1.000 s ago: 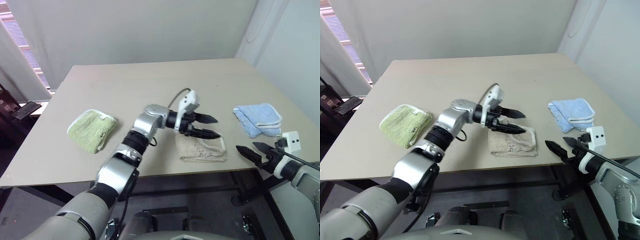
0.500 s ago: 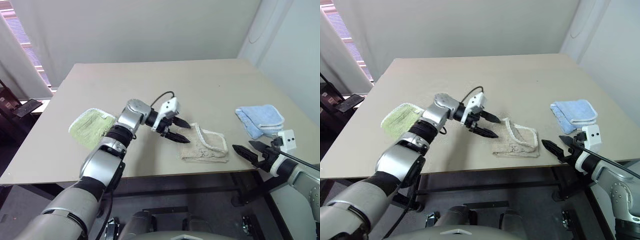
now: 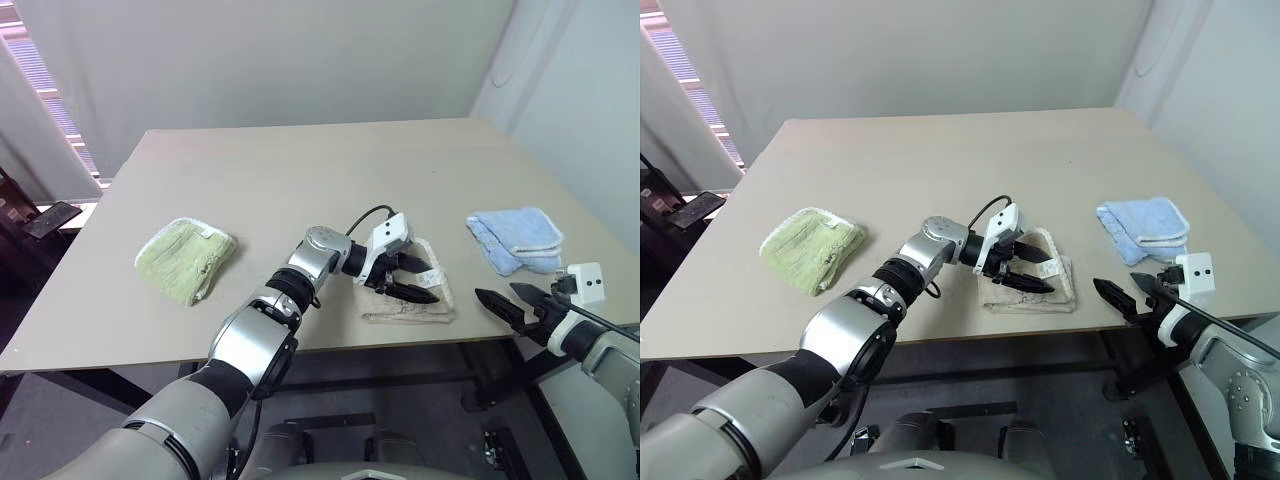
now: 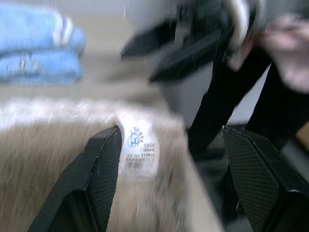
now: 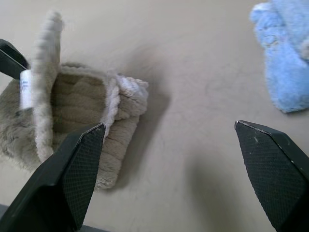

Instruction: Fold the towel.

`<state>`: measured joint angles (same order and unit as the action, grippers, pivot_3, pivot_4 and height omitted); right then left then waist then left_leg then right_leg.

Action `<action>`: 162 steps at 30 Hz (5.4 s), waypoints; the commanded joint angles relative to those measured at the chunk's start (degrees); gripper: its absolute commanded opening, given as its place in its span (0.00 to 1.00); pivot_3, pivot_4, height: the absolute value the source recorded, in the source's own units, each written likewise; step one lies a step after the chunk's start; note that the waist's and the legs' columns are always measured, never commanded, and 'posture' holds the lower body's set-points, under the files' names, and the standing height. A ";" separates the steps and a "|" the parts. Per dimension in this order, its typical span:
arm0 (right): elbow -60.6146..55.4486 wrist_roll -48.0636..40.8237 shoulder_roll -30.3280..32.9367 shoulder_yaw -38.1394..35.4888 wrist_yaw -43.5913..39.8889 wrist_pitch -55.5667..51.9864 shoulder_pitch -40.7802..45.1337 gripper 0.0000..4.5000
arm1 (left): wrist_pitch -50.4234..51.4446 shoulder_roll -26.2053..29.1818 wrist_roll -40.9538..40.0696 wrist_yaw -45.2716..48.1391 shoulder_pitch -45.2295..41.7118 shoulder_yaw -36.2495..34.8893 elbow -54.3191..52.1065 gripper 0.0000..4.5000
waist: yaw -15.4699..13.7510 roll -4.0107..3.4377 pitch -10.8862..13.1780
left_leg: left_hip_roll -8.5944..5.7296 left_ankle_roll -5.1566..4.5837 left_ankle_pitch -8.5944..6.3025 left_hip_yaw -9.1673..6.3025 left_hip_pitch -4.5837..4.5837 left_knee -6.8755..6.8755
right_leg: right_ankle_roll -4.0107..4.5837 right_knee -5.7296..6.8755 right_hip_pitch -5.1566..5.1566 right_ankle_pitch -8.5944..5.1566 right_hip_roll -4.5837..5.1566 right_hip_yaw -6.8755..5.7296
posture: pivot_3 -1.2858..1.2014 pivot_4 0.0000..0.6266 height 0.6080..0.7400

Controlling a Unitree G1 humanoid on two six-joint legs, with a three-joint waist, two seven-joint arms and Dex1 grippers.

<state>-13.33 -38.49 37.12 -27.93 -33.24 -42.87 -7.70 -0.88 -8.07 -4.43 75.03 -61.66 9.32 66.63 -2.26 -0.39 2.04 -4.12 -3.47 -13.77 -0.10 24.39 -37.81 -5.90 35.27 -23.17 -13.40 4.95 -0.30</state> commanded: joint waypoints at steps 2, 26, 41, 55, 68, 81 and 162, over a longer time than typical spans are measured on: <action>-1.70 -0.80 -0.22 -0.58 0.31 0.54 1.42 1.00 | 2.60 0.52 -1.86 0.26 -2.17 -2.83 -1.34 0.77 | -0.11 -0.05 0.01 | 0.00 -0.01 0.00 0.00 0.00 -0.10 | 0.00 0.07 0.02 0.00 0.00 0.00 | 0.52 0.00 0.97; 7.85 -14.11 2.99 -2.92 -4.42 -11.24 14.78 1.00 | 44.98 17.05 -15.08 -5.13 6.46 -11.55 -27.33 0.99 | 0.10 -0.29 -0.12 | 0.03 0.08 -0.12 -0.01 0.03 -0.19 | 0.07 0.17 -0.02 -0.01 0.03 0.03 | 0.52 0.00 0.97; 31.66 -8.19 12.25 12.23 -14.48 -25.81 27.78 1.00 | 76.73 29.51 -25.13 -13.35 18.35 -11.33 -50.37 0.99 | 0.38 -0.36 -0.16 | 0.00 0.11 -0.15 0.01 0.06 -0.10 | 0.15 0.10 -0.10 -0.03 0.10 0.07 | 0.52 0.00 0.97; 34.76 -1.36 12.51 20.40 -26.10 -21.93 32.11 1.00 | 81.31 30.12 -34.12 -22.05 30.49 -12.99 -64.97 0.99 | 1.63 -0.41 -0.19 | -0.03 0.12 -0.15 0.01 0.03 -0.01 | 0.17 0.10 -0.12 0.00 0.10 0.08 | 0.52 0.00 0.97; 4.69 -3.80 12.56 3.66 -16.75 -12.01 22.70 1.00 | 38.31 25.83 -23.18 -22.67 35.92 -4.93 -72.16 0.99 | 1.36 -0.46 -0.23 | -0.08 0.14 -0.15 0.08 -0.02 0.42 | 0.19 -0.12 -0.15 0.00 0.15 0.11 | 0.52 0.00 0.97; 14.76 9.50 -4.18 19.18 -11.29 8.53 23.61 1.00 | -4.83 10.05 -0.50 -25.42 24.69 9.62 -27.54 0.99 | -0.05 -0.42 -0.28 | -0.11 0.13 -0.13 0.13 0.00 0.29 | 0.22 -0.21 -0.13 0.04 0.15 0.11 | 0.52 0.00 0.97; 40.61 -2.61 6.04 23.55 -24.42 -29.37 36.35 1.00 | 54.19 39.27 -33.52 -20.44 48.15 -8.94 -80.75 0.82 | 0.17 -0.54 -0.41 | -0.04 0.14 -0.13 0.13 -0.08 0.54 | 0.29 -0.15 -0.25 0.02 0.15 0.12 | 0.52 0.00 0.97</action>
<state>27.01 -41.26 43.70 -4.96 -56.36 -72.17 27.34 54.11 31.24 -36.88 54.78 -12.68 0.71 -11.93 -2.09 -0.94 1.64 -4.17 -3.33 -13.90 0.03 24.30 -37.27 -5.61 35.12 -23.42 -13.38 5.10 -0.19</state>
